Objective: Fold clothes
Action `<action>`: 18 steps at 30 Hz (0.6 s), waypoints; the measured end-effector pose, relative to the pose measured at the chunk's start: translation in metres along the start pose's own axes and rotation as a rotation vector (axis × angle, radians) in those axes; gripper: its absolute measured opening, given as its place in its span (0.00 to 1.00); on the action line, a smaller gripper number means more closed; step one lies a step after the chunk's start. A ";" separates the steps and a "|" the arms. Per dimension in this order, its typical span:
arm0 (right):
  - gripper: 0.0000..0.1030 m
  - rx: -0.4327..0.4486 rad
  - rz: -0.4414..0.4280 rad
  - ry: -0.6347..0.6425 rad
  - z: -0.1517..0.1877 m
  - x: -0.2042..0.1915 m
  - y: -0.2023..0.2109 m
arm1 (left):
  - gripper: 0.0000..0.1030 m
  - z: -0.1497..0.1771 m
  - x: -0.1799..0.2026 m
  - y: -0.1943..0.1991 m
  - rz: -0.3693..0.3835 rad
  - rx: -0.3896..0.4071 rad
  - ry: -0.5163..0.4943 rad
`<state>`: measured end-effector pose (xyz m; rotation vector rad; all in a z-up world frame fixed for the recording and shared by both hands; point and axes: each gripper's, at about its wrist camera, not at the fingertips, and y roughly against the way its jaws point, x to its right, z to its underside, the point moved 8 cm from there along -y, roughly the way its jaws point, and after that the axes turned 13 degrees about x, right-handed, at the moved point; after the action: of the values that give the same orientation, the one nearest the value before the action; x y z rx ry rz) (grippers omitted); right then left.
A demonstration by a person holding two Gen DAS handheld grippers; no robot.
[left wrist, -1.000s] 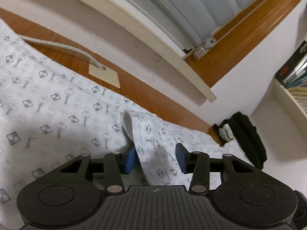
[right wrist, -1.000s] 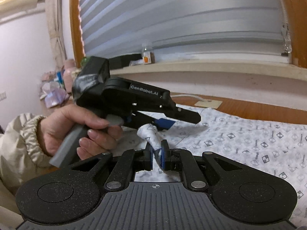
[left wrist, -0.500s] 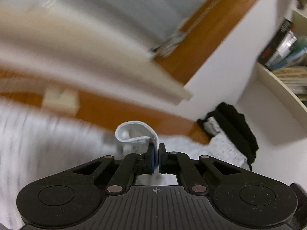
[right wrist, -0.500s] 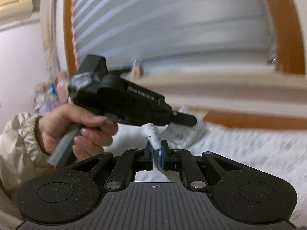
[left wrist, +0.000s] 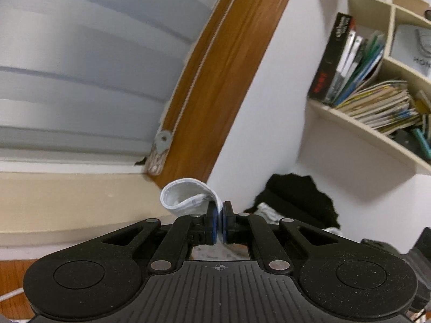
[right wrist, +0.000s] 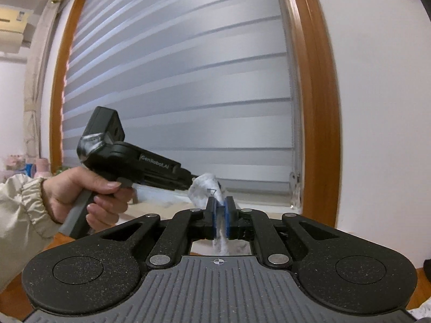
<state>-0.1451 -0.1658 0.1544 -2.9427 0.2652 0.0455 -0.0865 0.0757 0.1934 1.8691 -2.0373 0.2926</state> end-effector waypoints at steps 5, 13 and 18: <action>0.06 0.002 -0.062 -0.012 -0.001 -0.020 -0.006 | 0.04 -0.005 0.002 0.021 0.000 -0.006 -0.039; 0.06 -0.053 -0.192 -0.062 0.013 -0.064 -0.029 | 0.04 -0.011 -0.021 0.088 -0.023 -0.014 -0.090; 0.06 -0.072 -0.337 -0.068 0.011 -0.125 -0.049 | 0.04 -0.036 -0.047 0.150 -0.060 0.017 -0.122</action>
<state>-0.2596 -0.0942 0.1582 -3.0059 -0.2478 0.1102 -0.2283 0.1479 0.2207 1.9990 -2.0579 0.1848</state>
